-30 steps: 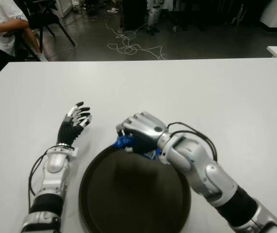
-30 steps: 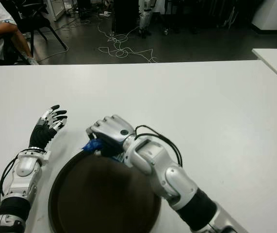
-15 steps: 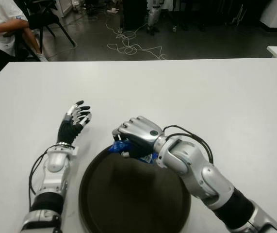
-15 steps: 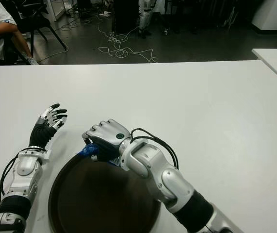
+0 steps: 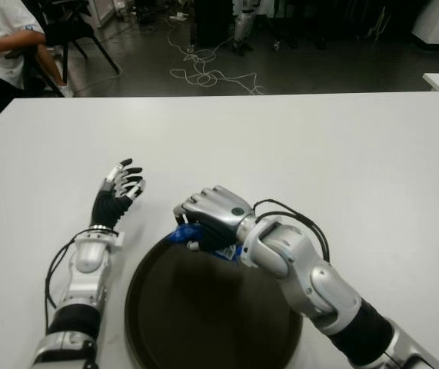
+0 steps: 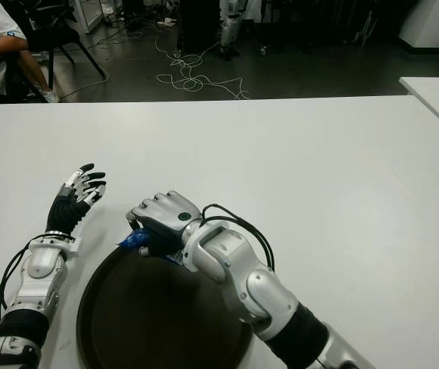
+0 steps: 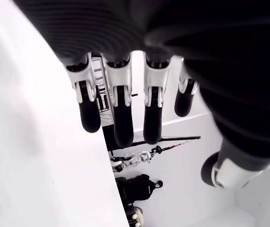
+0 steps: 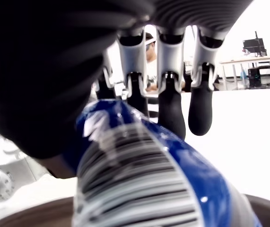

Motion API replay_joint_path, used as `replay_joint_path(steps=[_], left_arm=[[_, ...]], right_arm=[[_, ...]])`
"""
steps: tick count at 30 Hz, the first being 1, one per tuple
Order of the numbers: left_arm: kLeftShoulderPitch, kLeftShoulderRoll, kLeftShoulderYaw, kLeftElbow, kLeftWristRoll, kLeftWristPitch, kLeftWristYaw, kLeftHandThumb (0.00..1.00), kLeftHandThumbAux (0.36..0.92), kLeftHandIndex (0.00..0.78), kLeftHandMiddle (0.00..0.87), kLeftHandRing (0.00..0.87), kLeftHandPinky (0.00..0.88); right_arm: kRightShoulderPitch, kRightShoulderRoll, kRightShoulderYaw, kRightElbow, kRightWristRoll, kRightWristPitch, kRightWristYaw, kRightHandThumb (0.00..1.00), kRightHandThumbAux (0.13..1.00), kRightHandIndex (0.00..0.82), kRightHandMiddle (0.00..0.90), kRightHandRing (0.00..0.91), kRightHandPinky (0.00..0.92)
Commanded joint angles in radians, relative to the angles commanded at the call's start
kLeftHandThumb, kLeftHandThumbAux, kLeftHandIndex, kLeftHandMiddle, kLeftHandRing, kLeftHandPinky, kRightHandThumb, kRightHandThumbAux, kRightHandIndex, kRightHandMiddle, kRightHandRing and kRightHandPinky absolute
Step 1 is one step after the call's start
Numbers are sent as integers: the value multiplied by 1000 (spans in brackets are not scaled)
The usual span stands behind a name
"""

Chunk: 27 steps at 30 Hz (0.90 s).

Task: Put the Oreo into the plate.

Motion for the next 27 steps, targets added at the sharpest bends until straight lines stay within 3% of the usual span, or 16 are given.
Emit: replay_joint_path(steps=[15, 18, 20, 23, 24, 26, 27], left_arm=[[-2, -3, 2, -2, -3, 3, -4, 128, 597, 135, 243, 234, 212], [-1, -2, 1, -2, 2, 2, 2, 121, 603, 137, 241, 232, 208], [0, -2, 0, -3, 4, 0, 4, 115, 601, 140, 240, 231, 205], [3, -2, -1, -8, 4, 1, 2, 105, 596, 143, 240, 228, 193], [3, -2, -1, -9, 3, 3, 0, 103, 595, 143, 240, 228, 191], [2, 0, -1, -9, 3, 6, -3, 102, 590, 142, 239, 223, 176], [2, 0, -2, -9, 3, 7, -4, 103, 589, 141, 238, 221, 174]], right_arm=[[9, -2, -2, -14, -26, 5, 5, 701, 736, 401, 733, 788, 795], [10, -26, -4, 13, -4, -31, -1, 700, 736, 400, 697, 740, 746], [9, -50, -6, 17, 8, -62, -1, 698, 738, 399, 636, 656, 656], [8, -79, 1, 26, 5, -101, -5, 690, 739, 397, 387, 378, 333], [-1, -85, 6, 26, -5, -107, 6, 688, 740, 397, 351, 339, 286], [-18, -94, 14, 25, -24, -118, 29, 384, 811, 199, 194, 179, 137], [-24, -99, 17, 24, -31, -123, 38, 315, 816, 163, 158, 144, 111]])
